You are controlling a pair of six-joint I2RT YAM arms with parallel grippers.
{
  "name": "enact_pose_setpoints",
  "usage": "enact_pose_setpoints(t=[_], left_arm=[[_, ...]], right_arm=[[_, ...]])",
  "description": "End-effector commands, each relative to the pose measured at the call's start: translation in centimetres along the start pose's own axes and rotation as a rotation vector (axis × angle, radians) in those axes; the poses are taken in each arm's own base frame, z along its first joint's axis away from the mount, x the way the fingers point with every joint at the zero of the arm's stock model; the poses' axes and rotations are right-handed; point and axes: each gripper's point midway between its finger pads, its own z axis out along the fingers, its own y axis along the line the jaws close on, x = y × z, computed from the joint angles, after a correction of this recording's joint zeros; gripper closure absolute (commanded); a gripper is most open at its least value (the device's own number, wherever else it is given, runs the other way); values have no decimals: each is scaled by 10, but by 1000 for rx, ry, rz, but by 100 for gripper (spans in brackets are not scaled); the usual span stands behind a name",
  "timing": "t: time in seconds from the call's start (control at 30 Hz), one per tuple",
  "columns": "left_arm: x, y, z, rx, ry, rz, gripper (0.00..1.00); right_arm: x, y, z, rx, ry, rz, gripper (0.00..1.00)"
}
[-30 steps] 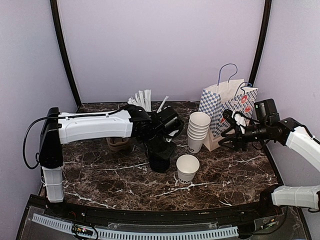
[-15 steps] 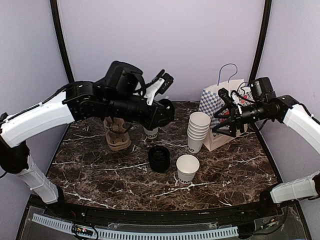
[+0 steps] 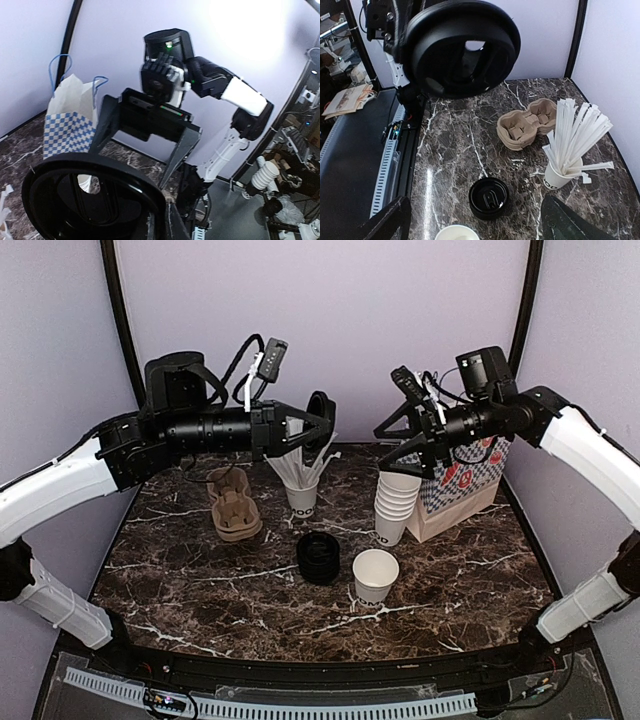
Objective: Pack the takeout coffee
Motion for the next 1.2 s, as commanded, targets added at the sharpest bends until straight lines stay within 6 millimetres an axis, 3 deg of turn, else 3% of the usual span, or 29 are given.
enact_pose_setpoints(t=[0.0, 0.2, 0.47, 1.17], left_arm=[[-21, -46, -9, 244, -63, 19, 94], [-24, -52, -14, 314, -88, 4, 94], [-24, -51, -16, 323, -90, -2, 95], [-24, -32, -11, 235, -135, -11, 96]], right_arm=[[-41, 10, 8, -73, -98, 7, 3], [-60, 11, 19, -121, -148, 72, 1], [-90, 19, 13, -214, -227, 166, 1], [-98, 21, 24, -260, -256, 285, 6]])
